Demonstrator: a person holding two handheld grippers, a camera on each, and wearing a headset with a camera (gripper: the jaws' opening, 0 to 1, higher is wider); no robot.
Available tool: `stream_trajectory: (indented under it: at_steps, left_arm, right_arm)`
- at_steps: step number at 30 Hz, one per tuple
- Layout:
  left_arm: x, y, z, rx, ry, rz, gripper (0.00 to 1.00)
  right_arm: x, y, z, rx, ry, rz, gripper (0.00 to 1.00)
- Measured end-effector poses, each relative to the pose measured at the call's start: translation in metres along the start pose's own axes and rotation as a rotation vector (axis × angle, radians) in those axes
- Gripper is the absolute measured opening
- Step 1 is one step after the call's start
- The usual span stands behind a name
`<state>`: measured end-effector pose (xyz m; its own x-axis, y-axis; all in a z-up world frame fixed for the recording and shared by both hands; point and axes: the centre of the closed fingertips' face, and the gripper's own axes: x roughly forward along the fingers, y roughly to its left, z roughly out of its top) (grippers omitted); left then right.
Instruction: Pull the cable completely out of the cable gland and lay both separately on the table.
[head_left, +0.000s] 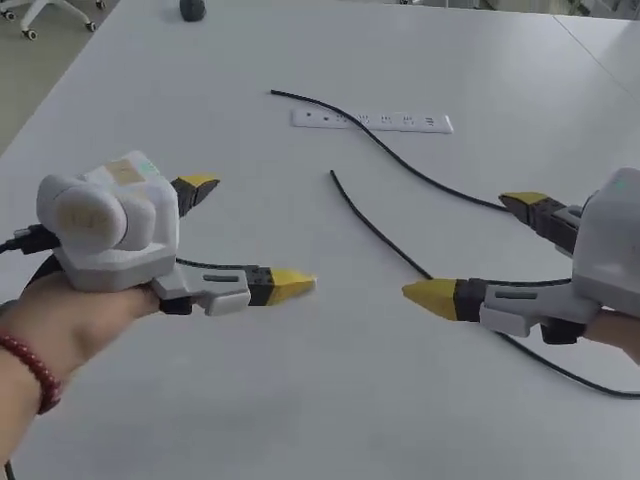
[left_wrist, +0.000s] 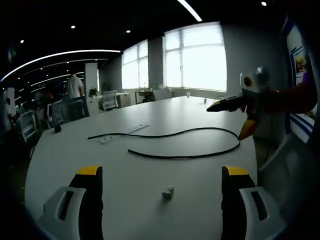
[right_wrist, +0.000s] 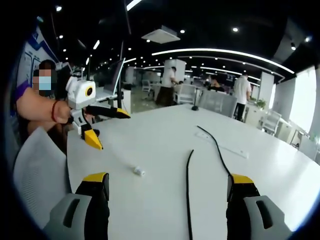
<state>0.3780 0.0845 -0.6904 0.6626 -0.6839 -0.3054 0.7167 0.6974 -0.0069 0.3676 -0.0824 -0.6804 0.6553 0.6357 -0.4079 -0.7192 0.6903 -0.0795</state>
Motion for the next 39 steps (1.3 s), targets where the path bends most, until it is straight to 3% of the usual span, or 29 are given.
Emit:
stream_trajectory:
  at_steps: [8, 15, 20, 25, 32, 39]
  left_arm:
    - [-0.032, -0.003, -0.001, -0.03, -0.015, 0.047, 0.99]
    - [-0.059, -0.004, -0.019, -0.045, 0.024, 0.102, 0.99]
    - [-0.071, -0.005, -0.03, -0.059, 0.057, 0.128, 0.99]
    - [-0.079, -0.009, -0.033, -0.049, 0.071, 0.138, 0.99]
    - [-0.09, -0.01, -0.033, -0.066, 0.074, 0.161, 0.99]
    - [-0.094, -0.015, -0.035, -0.064, 0.079, 0.162, 0.99]
  right_arm:
    - [-0.011, 0.001, -0.005, 0.008, 0.001, -0.012, 0.99]
    - [-0.022, 0.002, -0.022, 0.032, 0.023, -0.034, 0.99]
    - [-0.028, 0.005, -0.041, 0.051, 0.057, -0.047, 0.99]
    - [-0.038, 0.002, -0.055, 0.068, 0.073, -0.065, 0.99]
    - [-0.054, 0.002, -0.058, 0.092, 0.064, -0.083, 0.99]
    - [-0.06, 0.006, -0.058, 0.103, 0.054, -0.077, 0.99]
